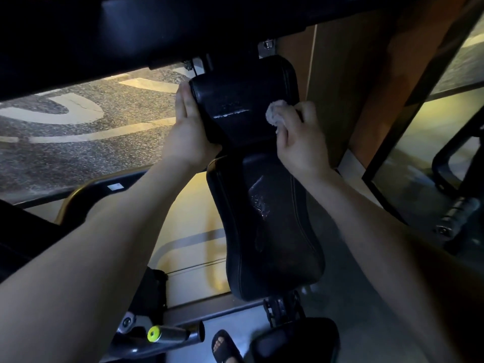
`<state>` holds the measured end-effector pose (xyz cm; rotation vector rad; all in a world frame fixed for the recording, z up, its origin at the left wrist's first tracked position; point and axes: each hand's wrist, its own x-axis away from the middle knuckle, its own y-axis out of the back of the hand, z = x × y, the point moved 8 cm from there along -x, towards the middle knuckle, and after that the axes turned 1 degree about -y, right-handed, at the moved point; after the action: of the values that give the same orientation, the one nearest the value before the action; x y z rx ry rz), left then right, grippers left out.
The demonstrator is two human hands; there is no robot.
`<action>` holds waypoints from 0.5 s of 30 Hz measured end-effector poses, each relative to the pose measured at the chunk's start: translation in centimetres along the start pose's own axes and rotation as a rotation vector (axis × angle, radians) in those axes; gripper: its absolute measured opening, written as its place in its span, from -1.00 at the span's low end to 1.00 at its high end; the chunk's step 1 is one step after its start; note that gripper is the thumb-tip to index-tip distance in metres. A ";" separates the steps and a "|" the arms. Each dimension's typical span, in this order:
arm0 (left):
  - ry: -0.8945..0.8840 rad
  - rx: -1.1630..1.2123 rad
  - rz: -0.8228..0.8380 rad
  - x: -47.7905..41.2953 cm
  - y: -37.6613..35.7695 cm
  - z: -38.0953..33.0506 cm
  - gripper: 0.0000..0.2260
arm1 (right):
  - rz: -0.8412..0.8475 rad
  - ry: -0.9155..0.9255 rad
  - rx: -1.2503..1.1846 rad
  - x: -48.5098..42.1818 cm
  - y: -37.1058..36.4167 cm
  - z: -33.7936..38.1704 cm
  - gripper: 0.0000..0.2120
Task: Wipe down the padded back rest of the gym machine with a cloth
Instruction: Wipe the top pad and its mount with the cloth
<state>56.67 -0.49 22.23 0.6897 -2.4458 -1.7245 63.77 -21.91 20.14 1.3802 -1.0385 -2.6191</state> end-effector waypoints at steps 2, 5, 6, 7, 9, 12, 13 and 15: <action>-0.017 0.019 -0.016 -0.2 -0.3 0.1 0.09 | -0.026 -0.005 0.022 -0.7 0.8 0.2 -0.68; -0.017 0.052 -0.037 -0.3 -0.5 0.5 0.08 | -0.003 0.004 0.054 -2.1 1.1 0.4 -0.62; -0.022 0.056 -0.036 -0.3 -0.5 0.5 0.08 | 0.013 0.003 0.056 -2.2 1.0 0.3 -0.62; -0.025 0.056 -0.034 -0.2 -0.5 0.4 0.07 | 0.025 0.003 0.052 -2.3 0.9 0.2 -0.63; -0.026 0.063 -0.037 -0.1 -0.5 0.5 0.06 | 0.033 0.015 0.038 -2.1 0.7 0.1 -0.68; 0.000 0.098 -0.050 0.3 -0.1 0.3 0.04 | 0.028 0.068 0.019 -2.1 0.8 0.0 -0.77; 0.009 0.110 -0.060 0.7 0.0 0.1 0.04 | 0.034 0.092 0.016 -2.3 0.8 -0.1 -0.80; 0.019 0.137 -0.098 1.4 0.2 -0.6 0.02 | 0.067 0.132 0.008 -2.7 0.8 -0.6 -0.80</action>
<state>55.51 -1.52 22.40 0.8501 -2.5770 -1.5843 65.63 -22.12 22.32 1.4697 -1.0594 -2.4430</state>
